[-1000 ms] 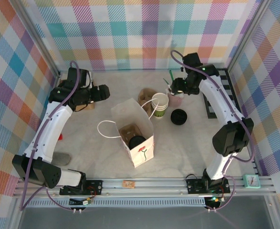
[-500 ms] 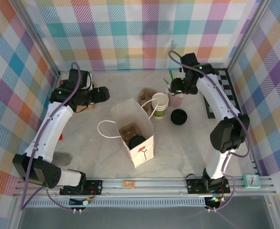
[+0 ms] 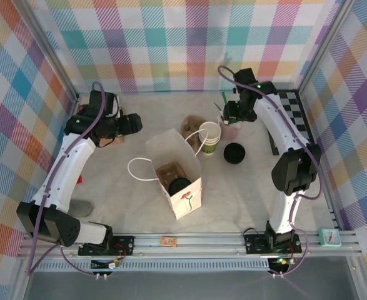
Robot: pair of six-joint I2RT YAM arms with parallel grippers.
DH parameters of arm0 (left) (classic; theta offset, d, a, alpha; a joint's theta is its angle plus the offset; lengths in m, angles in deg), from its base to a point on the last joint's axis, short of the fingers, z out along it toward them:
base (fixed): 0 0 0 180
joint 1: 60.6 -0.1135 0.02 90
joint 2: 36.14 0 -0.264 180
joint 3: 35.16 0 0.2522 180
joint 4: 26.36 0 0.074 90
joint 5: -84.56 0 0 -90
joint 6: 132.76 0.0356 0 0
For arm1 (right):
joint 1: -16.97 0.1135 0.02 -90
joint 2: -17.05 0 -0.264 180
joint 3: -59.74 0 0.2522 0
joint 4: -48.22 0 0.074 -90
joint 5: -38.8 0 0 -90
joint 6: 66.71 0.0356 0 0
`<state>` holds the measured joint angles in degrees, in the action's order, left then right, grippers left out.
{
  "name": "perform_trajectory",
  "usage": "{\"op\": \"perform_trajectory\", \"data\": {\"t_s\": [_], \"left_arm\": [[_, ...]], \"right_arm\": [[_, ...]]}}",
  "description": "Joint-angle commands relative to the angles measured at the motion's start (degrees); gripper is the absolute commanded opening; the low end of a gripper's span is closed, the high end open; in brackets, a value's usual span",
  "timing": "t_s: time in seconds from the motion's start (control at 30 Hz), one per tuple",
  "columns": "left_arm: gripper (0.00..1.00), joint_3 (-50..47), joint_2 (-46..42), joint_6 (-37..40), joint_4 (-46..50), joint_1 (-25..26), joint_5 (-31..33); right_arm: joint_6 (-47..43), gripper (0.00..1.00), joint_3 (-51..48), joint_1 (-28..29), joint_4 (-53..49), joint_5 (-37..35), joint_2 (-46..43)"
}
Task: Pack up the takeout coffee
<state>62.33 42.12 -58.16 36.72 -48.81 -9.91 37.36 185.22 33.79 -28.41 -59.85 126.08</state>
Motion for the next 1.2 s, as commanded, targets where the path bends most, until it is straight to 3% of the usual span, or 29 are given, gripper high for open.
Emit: {"op": "perform_trajectory", "data": {"t_s": [0.0,0.17,0.37,0.53,0.73,1.17], "left_arm": [[0.79,-0.75,-0.99,0.72,-0.63,-1.05,-0.01],[0.78,-0.58,-1.09,0.98,-0.46,-1.16,-0.01],[0.77,-0.62,-1.44,1.07,-0.54,-1.24,0.00],[0.77,-0.49,-1.44,1.07,-0.57,-1.33,0.11],[0.76,-0.05,-1.69,1.16,-0.54,-1.42,0.20],[0.75,0.96,-2.23,1.50,-0.30,-1.95,0.23]], "right_arm": [[-0.18,0.59,1.75,-0.42,-0.95,-2.16,0.48],[-0.01,0.44,2.61,-0.32,-2.61,-2.34,1.27],[0.15,0.40,-0.11,-0.26,-2.15,-3.27,0.21],[0.61,0.20,-0.45,-0.24,-2.23,-3.66,-0.18],[0.44,0.08,1.05,-0.03,-3.21,-3.37,-1.19],[-0.60,0.07,11.83,2.34,-11.93,-4.10,-6.05]]}}
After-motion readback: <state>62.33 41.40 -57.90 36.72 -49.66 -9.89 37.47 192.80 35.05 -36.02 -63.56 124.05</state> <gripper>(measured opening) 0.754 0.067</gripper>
